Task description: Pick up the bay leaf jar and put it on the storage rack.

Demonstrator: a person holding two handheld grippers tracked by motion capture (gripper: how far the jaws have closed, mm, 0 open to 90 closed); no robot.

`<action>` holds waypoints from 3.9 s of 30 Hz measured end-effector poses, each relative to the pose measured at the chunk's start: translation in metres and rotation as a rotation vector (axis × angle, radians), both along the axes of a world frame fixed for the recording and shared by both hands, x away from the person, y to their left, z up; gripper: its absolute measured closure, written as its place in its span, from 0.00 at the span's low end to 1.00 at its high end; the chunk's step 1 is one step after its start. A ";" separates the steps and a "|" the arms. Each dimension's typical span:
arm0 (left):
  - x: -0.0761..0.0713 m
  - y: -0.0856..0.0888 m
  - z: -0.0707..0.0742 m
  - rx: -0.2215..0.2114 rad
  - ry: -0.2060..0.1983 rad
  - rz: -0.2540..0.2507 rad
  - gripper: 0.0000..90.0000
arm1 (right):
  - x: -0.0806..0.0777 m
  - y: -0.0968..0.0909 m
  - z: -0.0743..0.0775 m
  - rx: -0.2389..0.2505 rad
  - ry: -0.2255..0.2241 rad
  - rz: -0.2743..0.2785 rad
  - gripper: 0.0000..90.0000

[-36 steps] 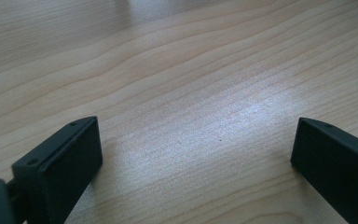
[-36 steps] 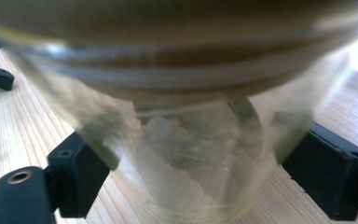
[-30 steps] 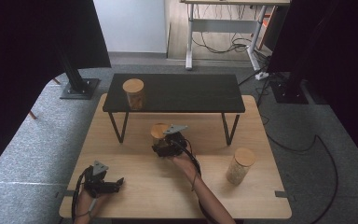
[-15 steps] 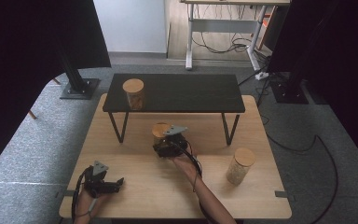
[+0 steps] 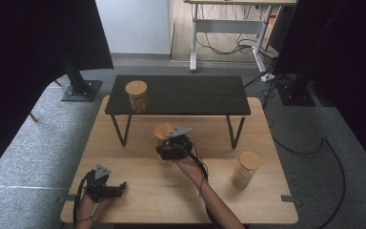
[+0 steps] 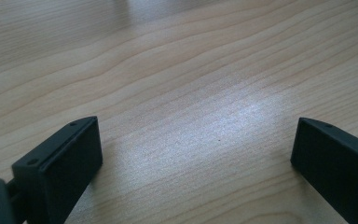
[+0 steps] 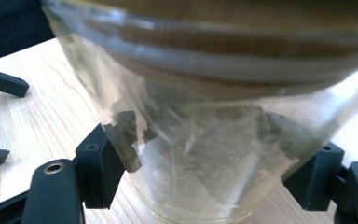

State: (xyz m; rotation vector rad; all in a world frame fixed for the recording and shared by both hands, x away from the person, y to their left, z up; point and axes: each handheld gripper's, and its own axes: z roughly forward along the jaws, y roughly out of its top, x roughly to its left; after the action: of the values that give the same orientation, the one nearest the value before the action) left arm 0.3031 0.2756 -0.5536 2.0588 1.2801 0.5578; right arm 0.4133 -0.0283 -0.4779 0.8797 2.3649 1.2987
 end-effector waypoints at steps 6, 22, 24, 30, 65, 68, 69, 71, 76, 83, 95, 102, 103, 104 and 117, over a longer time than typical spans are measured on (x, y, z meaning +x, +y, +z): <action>0.000 0.000 0.000 -0.001 0.002 0.000 0.02 | -0.002 -0.005 0.012 0.004 -0.008 -0.008 0.28; 0.000 0.000 0.000 -0.002 0.000 0.002 0.02 | -0.003 -0.017 0.040 0.015 -0.013 -0.038 0.28; 0.000 0.000 0.000 -0.002 0.000 0.002 0.02 | -0.003 -0.018 0.043 0.020 -0.013 -0.042 0.28; 0.000 0.000 0.000 -0.002 0.000 0.002 0.02 | -0.002 -0.021 0.051 0.029 -0.017 -0.051 0.28; 0.000 0.000 0.000 -0.001 0.000 -0.006 0.02 | 0.010 -0.034 0.114 0.021 -0.002 -0.090 0.28; 0.000 0.000 0.000 0.000 0.002 -0.007 0.02 | 0.010 -0.033 0.120 0.012 -0.002 -0.090 0.28; 0.000 0.000 0.000 0.000 0.002 -0.007 0.02 | 0.010 -0.033 0.120 0.012 -0.002 -0.090 0.28; 0.000 0.000 0.000 0.000 0.002 -0.007 0.02 | 0.010 -0.033 0.125 0.014 -0.001 -0.088 0.28; 0.000 0.000 0.000 0.000 0.002 -0.008 0.02 | 0.011 -0.031 0.134 -0.003 -0.004 -0.091 0.28; 0.000 0.000 0.000 0.001 0.002 -0.008 0.02 | 0.013 -0.032 0.146 0.012 0.002 -0.089 0.28; 0.000 0.000 0.000 0.002 0.003 -0.009 0.02 | 0.016 -0.034 0.165 0.027 0.003 -0.092 0.28; 0.000 0.000 0.000 0.003 0.003 -0.009 0.02 | 0.016 -0.035 0.175 0.033 -0.004 -0.092 0.28; 0.000 0.000 0.000 0.003 0.003 -0.010 0.02 | 0.016 -0.035 0.176 0.037 -0.005 -0.091 0.28; 0.000 0.000 0.000 0.002 0.003 -0.009 0.02 | 0.016 -0.035 0.178 0.041 -0.007 -0.090 0.28; 0.000 0.000 0.000 0.002 0.003 -0.009 0.02 | 0.024 -0.036 0.187 0.017 -0.049 -0.115 0.28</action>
State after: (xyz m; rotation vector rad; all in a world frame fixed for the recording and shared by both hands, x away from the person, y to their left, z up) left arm 0.3029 0.2755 -0.5534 2.0670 1.2716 0.5527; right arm 0.4377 -0.0646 -0.2911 0.9629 2.2346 1.2816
